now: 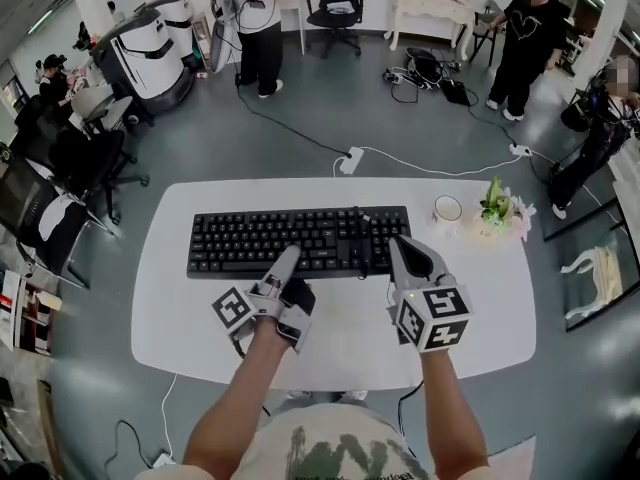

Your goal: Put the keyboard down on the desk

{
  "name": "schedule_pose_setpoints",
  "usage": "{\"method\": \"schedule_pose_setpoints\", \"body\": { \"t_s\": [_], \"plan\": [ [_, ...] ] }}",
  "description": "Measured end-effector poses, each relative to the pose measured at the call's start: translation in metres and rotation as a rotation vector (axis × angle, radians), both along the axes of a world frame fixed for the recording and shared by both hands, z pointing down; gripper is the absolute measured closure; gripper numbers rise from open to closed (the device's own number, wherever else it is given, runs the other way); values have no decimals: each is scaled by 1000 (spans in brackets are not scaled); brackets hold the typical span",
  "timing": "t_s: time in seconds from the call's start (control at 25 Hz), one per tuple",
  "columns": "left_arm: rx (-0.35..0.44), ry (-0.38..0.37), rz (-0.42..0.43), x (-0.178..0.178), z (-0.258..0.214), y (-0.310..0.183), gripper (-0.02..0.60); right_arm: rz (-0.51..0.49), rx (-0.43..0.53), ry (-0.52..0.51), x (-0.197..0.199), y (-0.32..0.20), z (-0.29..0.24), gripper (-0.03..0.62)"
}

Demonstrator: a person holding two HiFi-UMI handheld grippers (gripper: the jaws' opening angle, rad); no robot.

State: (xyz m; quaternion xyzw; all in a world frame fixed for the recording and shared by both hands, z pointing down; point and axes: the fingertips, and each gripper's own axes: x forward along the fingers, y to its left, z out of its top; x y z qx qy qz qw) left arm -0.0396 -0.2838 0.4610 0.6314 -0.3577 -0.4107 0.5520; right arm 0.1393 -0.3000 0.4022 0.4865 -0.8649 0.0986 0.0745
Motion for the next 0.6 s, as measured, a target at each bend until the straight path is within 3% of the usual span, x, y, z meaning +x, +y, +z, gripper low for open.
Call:
{"method": "schedule_pose_setpoints", "body": {
  "t_s": [0.6],
  "plan": [
    [-9, 6, 36, 4, 22, -4, 494, -12, -23, 28, -13, 5, 15, 595]
  ]
}}
